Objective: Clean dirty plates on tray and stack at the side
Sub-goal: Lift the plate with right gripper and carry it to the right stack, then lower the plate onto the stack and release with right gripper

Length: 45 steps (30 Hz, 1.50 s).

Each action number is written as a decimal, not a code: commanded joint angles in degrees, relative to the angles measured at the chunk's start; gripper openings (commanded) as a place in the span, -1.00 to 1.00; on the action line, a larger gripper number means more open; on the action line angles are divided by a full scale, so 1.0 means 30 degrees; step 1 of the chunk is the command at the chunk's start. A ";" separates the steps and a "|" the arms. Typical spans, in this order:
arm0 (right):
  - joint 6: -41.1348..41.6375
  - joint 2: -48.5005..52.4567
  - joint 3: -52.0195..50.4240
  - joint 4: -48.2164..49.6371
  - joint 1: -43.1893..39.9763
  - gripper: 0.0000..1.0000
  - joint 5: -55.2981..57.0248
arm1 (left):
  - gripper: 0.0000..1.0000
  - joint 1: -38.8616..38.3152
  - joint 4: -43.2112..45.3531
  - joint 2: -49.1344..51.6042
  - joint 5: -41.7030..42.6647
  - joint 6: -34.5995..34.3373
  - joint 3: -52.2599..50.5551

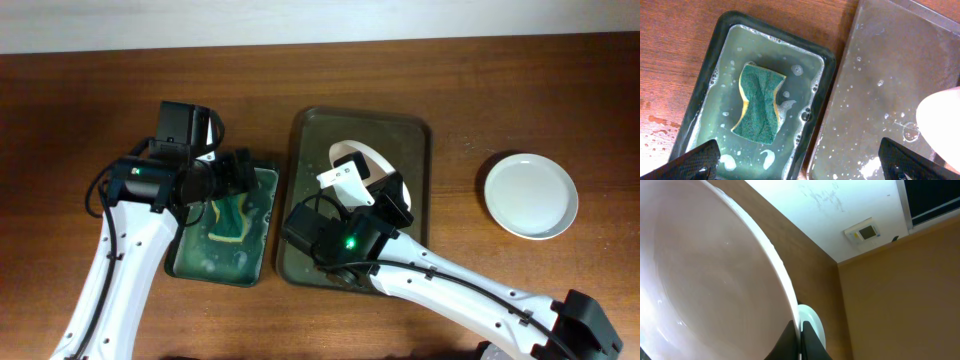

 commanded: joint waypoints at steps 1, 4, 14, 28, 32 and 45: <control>0.0313 -0.0474 -0.0080 0.0000 0.0138 -0.92 0.0663 | 0.99 0.0087 -0.0015 -0.0066 0.0138 0.0029 0.0321; 0.0313 -0.0474 -0.0080 -0.0073 0.0138 -0.92 0.0663 | 0.99 0.0087 -0.0015 -0.0066 0.0138 0.0029 0.0321; 0.0321 -0.0474 -0.0080 -0.0058 0.0124 -0.92 0.0656 | 0.99 0.0087 -0.0015 -0.0066 0.0138 0.0029 0.0321; -0.2004 -0.0474 -0.0073 0.2084 -0.9967 -0.92 -1.6764 | 0.99 0.0087 -0.0015 -0.0066 0.0138 0.0029 0.0321; -0.4874 -0.0474 -0.0080 0.3169 -1.8112 -0.92 -2.7256 | 0.99 0.0087 -0.0015 -0.0066 0.0138 0.0029 0.0321; -0.1967 0.3767 -0.0087 0.3920 -3.3237 -0.92 -2.8152 | 0.99 0.0087 -0.0015 -0.0066 0.0138 0.0029 0.0321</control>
